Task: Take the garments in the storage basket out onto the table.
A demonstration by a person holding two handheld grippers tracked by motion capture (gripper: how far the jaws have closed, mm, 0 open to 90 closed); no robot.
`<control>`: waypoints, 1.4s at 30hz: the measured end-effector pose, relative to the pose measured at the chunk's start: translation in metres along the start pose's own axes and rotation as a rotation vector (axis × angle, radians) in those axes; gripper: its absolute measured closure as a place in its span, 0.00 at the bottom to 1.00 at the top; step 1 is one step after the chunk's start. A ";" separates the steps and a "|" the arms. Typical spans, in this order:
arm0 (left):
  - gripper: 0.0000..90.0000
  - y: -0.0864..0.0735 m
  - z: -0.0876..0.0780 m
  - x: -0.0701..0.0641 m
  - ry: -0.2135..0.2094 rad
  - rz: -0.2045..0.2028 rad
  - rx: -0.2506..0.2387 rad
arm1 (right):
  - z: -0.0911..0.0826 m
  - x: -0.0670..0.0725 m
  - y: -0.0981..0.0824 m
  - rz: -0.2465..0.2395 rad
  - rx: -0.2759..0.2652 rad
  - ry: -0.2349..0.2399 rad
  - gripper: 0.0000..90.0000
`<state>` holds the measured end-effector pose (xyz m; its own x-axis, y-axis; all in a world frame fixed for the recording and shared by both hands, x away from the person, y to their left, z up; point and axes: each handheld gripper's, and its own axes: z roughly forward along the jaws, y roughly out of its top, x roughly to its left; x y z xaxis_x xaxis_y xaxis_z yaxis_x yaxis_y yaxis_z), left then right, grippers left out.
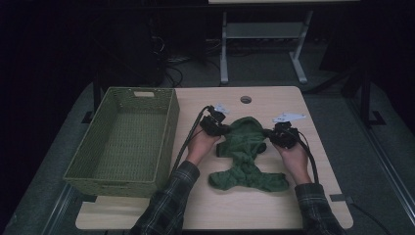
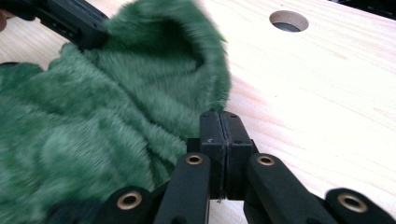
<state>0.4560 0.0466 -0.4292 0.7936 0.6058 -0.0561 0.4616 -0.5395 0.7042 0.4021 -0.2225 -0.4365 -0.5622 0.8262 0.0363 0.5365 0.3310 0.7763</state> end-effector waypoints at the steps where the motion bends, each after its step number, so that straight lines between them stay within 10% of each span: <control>1: 0.95 -0.003 0.000 0.003 0.007 -0.013 -0.003 | 0.001 -0.001 0.000 0.004 -0.001 0.004 0.99; 12: 0.94 -0.023 0.024 0.013 0.069 -0.045 -0.020 | 0.029 -0.009 -0.013 0.016 0.076 -0.013 0.99; 17: 0.78 -0.022 0.029 0.014 0.081 -0.069 -0.031 | 0.034 -0.012 -0.015 0.009 0.079 -0.056 0.98; 24: 0.64 -0.021 0.007 0.012 0.053 -0.058 -0.053 | 0.019 -0.016 -0.013 0.029 0.039 -0.050 0.66; 42: 0.43 -0.046 -0.052 -0.027 -0.054 0.003 -0.081 | -0.027 0.006 -0.008 0.033 0.045 0.025 0.56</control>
<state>0.3928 0.0856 -0.4229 0.8160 0.5709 -0.0902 0.4274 -0.4909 0.7592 0.3772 -0.2322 -0.4253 -0.5595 0.8252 0.0775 0.5821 0.3247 0.7455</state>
